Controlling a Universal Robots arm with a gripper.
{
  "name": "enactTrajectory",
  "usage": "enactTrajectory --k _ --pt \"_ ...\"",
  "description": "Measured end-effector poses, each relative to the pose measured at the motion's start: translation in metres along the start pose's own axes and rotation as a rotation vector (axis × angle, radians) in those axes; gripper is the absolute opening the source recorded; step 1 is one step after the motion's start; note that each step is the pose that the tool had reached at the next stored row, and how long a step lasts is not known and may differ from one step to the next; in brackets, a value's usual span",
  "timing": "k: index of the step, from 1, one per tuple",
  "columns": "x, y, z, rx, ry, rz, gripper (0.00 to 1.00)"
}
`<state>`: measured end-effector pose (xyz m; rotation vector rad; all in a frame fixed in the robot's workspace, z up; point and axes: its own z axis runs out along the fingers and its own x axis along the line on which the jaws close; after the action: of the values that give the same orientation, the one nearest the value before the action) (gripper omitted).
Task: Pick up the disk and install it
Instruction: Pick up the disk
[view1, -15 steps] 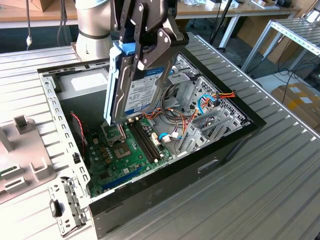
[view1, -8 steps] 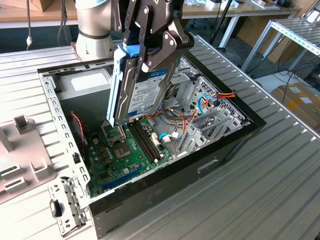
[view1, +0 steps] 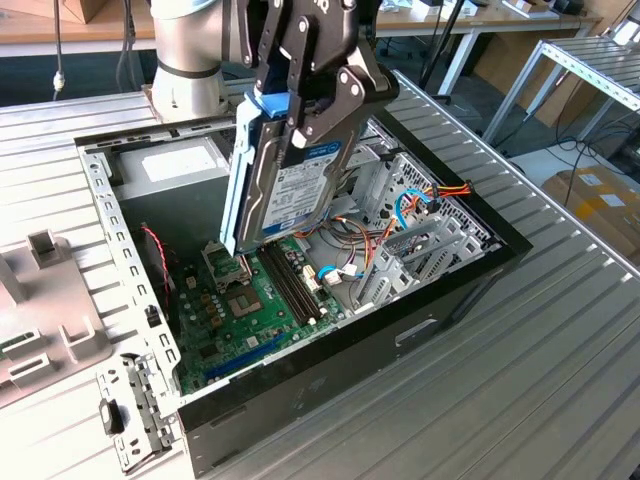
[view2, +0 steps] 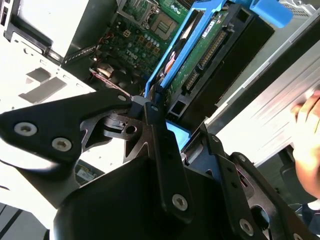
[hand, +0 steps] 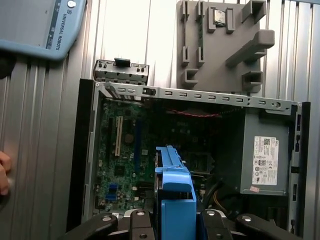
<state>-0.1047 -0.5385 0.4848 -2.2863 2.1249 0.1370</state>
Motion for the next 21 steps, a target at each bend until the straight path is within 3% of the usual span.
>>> enactTrajectory --k 11,21 --pt "0.0105 -0.0141 -0.0002 0.0001 0.0 0.002 0.37" --pt "0.0205 -0.023 -0.0004 0.0003 -0.0002 0.005 0.37"
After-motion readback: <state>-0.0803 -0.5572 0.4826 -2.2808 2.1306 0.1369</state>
